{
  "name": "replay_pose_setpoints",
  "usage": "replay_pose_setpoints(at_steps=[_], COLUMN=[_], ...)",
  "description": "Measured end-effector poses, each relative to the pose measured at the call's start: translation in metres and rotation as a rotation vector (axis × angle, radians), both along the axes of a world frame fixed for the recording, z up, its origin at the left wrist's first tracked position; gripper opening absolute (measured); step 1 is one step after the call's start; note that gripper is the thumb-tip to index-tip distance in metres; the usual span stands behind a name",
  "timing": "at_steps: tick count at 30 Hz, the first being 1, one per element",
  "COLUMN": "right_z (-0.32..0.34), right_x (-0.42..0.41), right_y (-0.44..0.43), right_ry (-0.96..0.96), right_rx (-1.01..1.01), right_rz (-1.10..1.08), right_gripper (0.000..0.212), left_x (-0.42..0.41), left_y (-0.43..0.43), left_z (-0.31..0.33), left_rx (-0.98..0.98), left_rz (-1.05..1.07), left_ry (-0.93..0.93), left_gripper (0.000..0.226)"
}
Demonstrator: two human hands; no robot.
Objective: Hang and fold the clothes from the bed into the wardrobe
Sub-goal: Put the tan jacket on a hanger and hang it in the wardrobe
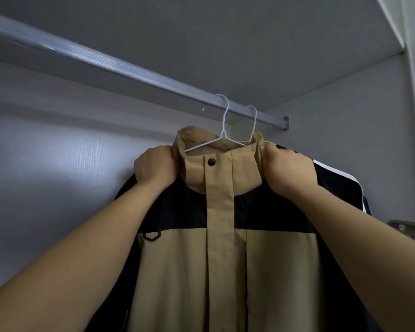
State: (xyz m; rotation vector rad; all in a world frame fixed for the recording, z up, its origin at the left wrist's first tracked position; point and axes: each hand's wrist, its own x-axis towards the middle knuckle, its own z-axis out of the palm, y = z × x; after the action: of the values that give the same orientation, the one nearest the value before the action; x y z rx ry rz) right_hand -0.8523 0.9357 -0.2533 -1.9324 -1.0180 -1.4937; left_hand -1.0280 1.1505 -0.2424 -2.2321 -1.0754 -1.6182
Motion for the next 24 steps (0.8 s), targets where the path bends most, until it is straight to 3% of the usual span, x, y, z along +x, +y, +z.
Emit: replay_pose_setpoints(at_steps=[4, 12, 18, 24], right_z=[0.002, -0.002, -0.008, -0.009], right_x=[-0.004, -0.005, 0.01, 0.011], right_y=[0.005, 0.008, -0.007, -0.016], right_ry=[0.018, 0.09, 0.104, 0.076], right_rx=[-0.062, -0.081, -0.021, -0.043], right_rz=[-0.002, 0.049, 0.024, -0.015], right_gripper=[0.042, 0.041, 0.038, 0.034], left_x=[0.005, 0.006, 0.007, 0.01], left_y=[-0.006, -0.009, 0.007, 0.006], left_z=[0.001, 0.005, -0.007, -0.01], left_rx=[-0.004, 0.029, 0.0, -0.009], left_rz=[-0.016, -0.072, -0.076, -0.112], left_ry=[0.023, 0.01, -0.04, -0.046], left_gripper=[0.017, 0.022, 0.059, 0.049])
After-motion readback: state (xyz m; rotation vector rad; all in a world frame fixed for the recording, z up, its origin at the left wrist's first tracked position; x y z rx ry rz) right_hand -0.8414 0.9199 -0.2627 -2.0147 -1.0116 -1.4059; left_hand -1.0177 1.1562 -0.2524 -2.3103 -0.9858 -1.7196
